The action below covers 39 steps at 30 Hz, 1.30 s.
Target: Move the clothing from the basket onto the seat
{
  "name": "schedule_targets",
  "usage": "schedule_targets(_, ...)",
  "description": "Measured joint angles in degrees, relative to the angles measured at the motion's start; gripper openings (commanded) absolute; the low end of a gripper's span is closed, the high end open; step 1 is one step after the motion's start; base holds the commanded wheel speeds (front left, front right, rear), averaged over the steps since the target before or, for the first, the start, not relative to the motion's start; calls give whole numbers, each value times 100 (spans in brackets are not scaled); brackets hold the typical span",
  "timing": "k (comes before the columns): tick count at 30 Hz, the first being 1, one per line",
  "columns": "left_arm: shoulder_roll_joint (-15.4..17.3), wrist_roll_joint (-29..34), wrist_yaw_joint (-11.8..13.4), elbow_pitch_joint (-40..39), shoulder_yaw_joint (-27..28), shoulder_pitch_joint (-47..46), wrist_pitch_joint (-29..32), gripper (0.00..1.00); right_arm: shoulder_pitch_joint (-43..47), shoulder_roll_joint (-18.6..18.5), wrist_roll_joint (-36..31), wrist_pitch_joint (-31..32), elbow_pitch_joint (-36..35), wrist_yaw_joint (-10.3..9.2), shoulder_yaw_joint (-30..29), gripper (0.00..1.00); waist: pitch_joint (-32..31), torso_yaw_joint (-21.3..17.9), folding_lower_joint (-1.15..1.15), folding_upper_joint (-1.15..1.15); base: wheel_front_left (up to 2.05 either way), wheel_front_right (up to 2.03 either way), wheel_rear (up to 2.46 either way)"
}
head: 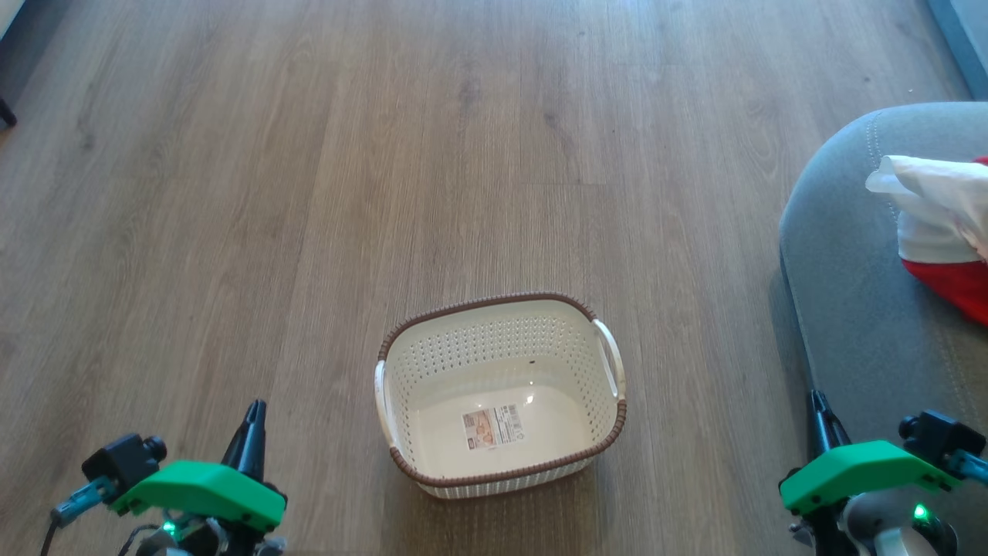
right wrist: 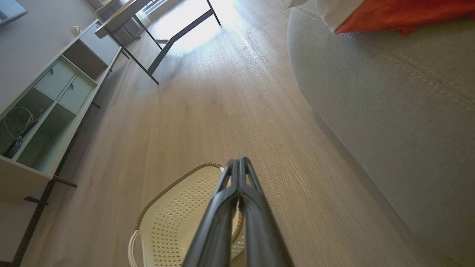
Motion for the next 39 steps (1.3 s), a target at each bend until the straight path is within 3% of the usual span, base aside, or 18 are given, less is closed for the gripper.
schedule_targets(39,-402,-1700,-248,-166,767,-103,616,0,-122,-3,2721,561,-154,-1,-179,0,-36,-183,0,0,0,0,0)
